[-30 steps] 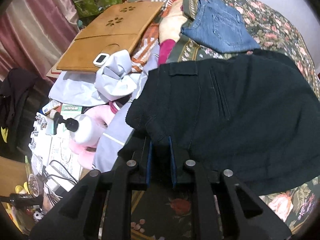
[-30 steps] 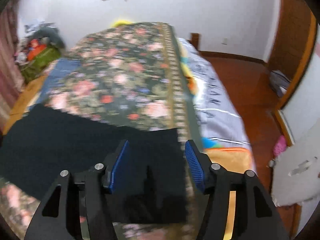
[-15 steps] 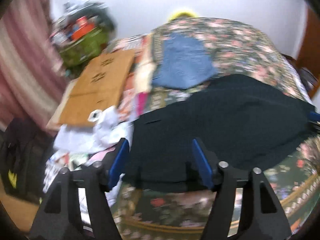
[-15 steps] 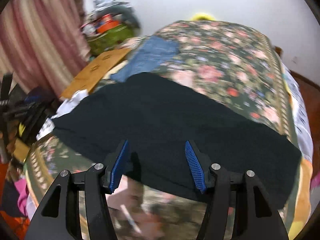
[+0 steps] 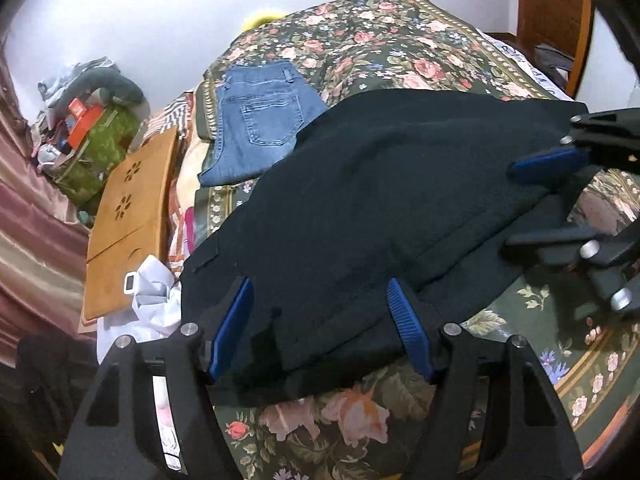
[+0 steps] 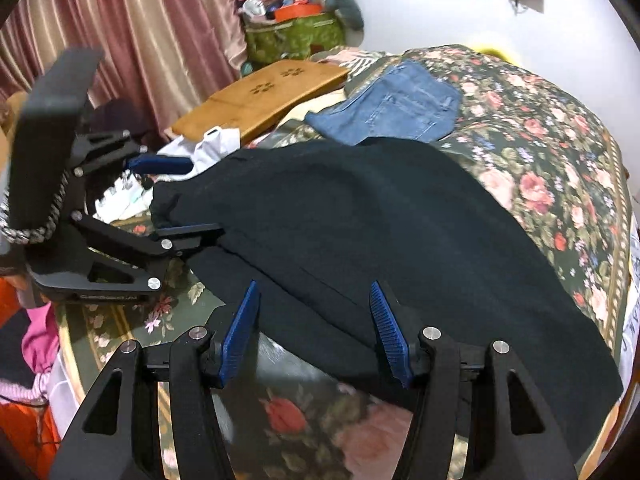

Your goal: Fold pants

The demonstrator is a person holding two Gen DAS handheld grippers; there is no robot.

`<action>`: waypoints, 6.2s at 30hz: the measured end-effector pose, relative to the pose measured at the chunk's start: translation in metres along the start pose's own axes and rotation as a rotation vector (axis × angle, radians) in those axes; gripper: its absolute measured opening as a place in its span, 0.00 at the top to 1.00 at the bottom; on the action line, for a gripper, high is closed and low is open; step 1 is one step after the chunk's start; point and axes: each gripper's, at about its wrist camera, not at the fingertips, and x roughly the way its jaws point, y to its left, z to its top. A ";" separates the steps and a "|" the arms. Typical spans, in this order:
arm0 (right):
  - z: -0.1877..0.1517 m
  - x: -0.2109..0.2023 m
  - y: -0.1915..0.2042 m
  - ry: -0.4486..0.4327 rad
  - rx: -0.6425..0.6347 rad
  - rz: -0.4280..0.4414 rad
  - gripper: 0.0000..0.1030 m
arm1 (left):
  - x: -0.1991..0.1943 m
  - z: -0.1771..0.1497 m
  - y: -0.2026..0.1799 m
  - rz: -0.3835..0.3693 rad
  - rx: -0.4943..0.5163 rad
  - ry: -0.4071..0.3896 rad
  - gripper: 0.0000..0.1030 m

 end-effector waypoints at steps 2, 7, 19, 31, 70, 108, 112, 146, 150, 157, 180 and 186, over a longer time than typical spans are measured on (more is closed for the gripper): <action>0.003 0.006 0.002 0.004 -0.003 0.002 0.45 | -0.004 -0.001 0.002 -0.023 -0.008 -0.001 0.33; 0.010 0.014 0.002 -0.001 0.010 0.011 0.56 | -0.006 -0.009 0.006 -0.071 -0.040 -0.004 0.32; 0.015 0.002 0.005 -0.076 0.062 0.048 0.93 | -0.010 0.005 0.003 0.013 -0.038 -0.074 0.96; 0.006 -0.006 0.017 -0.056 0.078 0.099 0.97 | -0.025 0.001 0.051 -0.077 -0.217 -0.061 0.82; -0.068 -0.072 -0.069 -0.127 0.407 -0.151 0.35 | -0.004 -0.009 0.032 -0.203 -0.263 0.037 0.26; -0.213 -0.073 -0.235 -0.202 1.238 -0.122 0.57 | 0.063 0.073 -0.004 -0.181 -0.258 0.052 0.08; -0.215 -0.075 -0.245 -0.220 1.244 -0.162 0.92 | 0.060 0.073 -0.007 -0.163 -0.243 0.041 0.08; 0.077 -0.154 -0.127 -0.540 0.535 -0.061 0.95 | -0.041 0.043 0.079 -0.081 -0.393 -0.233 0.09; 0.093 -0.087 -0.079 -0.388 0.427 0.025 0.95 | -0.051 0.028 0.095 -0.042 -0.414 -0.241 0.09; 0.043 0.027 -0.012 -0.018 0.253 0.097 0.90 | -0.046 0.010 0.111 -0.036 -0.446 -0.199 0.09; 0.045 -0.067 -0.102 -0.214 0.249 -0.146 0.46 | 0.001 0.127 0.024 -0.146 -0.205 -0.170 0.07; 0.037 -0.016 -0.126 -0.089 0.258 -0.127 0.46 | 0.053 0.148 -0.001 -0.187 -0.142 -0.047 0.07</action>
